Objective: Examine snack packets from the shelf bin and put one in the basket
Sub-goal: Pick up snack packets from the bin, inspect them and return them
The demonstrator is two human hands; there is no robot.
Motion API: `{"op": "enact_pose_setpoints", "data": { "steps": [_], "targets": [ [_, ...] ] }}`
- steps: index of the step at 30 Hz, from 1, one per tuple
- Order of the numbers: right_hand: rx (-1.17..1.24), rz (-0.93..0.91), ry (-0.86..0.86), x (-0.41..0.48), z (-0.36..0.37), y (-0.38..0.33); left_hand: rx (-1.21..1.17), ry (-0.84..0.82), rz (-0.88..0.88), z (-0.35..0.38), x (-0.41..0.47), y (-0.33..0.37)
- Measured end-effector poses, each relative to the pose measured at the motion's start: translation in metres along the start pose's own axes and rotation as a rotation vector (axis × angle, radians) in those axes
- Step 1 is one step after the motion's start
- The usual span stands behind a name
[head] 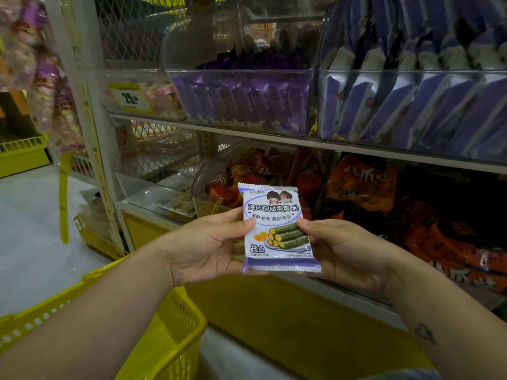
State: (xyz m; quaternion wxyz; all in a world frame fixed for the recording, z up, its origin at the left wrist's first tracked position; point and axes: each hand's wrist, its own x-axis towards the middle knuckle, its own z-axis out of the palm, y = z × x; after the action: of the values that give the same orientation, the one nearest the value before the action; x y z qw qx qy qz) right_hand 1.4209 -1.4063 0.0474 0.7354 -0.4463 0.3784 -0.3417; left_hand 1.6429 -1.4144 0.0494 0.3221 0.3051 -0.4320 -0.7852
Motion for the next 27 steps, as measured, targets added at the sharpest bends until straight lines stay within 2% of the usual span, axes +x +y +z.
{"op": "enact_pose_setpoints", "data": {
  "steps": [8,10,13,14,16,18,20,27],
  "targets": [
    [-0.007,-0.072,-0.001,-0.001,0.002,-0.001,-0.021,-0.062,0.018,0.001,0.001,-0.002],
    [-0.079,-0.136,0.031,0.0,0.004,-0.001,0.093,0.048,0.105,0.003,0.004,-0.005],
    [-0.287,-0.27,0.144,0.002,0.01,0.001,0.462,0.397,0.424,0.008,0.013,-0.012],
    [-0.341,-0.314,0.183,0.003,0.011,0.002,0.587,0.444,0.519,0.009,0.015,-0.013],
    [-0.373,-0.38,0.208,0.006,0.015,0.005,0.7,0.402,0.576,0.01,0.017,-0.016],
    [-0.365,-0.422,0.176,0.007,0.018,0.008,0.655,0.3,0.51,0.013,0.016,-0.017],
    [-0.333,-0.433,0.105,0.01,0.02,0.01,0.507,0.215,0.44,0.017,0.016,-0.017],
    [-0.262,-0.398,0.01,0.014,0.016,0.014,0.131,0.032,0.314,0.018,0.01,-0.011]
  ]
}}
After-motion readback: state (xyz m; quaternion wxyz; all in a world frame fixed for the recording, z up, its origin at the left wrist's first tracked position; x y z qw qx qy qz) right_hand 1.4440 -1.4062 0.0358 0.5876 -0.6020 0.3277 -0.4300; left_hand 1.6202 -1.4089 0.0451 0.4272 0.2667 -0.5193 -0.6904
